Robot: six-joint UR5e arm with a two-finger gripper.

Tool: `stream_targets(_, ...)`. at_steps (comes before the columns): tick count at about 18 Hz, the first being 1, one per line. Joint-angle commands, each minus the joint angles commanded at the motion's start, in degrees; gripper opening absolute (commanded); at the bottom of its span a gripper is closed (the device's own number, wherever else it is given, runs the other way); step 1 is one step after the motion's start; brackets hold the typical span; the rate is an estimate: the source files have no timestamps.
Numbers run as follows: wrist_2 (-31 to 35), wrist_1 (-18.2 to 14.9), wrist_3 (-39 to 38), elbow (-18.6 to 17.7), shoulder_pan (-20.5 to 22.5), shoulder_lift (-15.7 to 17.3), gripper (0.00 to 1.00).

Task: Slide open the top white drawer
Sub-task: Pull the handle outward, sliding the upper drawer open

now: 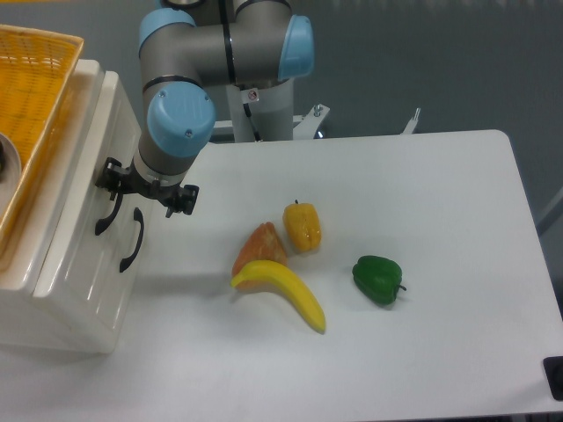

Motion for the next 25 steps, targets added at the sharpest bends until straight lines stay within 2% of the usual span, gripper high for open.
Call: stream_targets(25,0.53,0.18,0.0,0.53,2.55,-0.44,1.0)
